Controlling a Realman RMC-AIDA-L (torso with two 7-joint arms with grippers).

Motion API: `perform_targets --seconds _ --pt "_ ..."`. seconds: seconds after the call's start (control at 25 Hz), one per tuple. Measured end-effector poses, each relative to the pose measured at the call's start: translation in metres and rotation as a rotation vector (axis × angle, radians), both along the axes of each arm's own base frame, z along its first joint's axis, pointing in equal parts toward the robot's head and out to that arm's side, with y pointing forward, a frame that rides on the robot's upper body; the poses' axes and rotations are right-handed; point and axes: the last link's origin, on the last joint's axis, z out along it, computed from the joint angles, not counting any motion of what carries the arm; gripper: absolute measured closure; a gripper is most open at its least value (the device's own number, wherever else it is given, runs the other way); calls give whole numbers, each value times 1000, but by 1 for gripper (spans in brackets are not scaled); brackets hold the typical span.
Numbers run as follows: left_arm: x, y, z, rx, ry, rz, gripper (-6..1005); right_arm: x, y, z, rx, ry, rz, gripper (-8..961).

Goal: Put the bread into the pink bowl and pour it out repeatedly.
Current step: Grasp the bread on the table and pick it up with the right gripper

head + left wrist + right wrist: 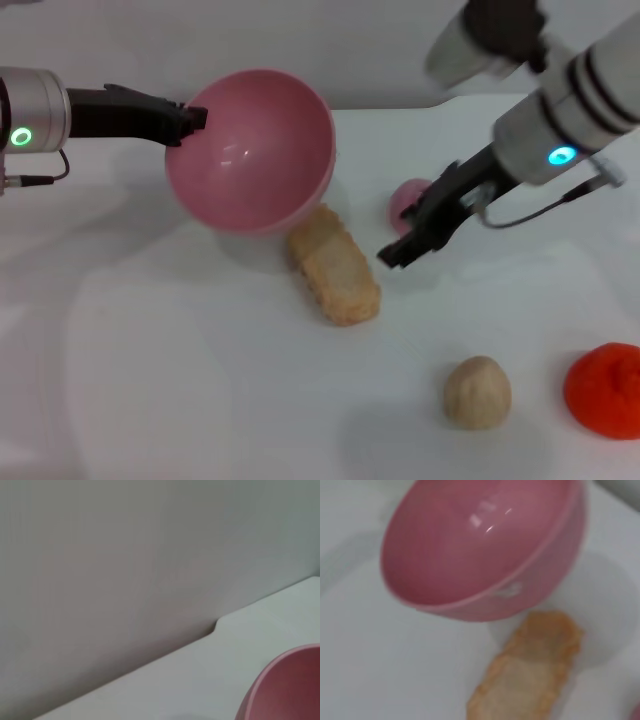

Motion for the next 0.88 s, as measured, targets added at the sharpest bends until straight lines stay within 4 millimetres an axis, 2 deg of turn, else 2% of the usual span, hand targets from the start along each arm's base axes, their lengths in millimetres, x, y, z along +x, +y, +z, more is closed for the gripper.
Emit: perform_targets --seconds 0.2,0.48,0.88 --pt "-5 -3 -5 -14 1 4 957 -11 -8 -24 -60 5 34 312" --pt "-10 -6 -5 -15 7 7 956 -17 -14 -30 -83 74 16 265" --pt "-12 -8 -4 -19 10 5 956 -6 -25 -39 -93 130 -28 266"
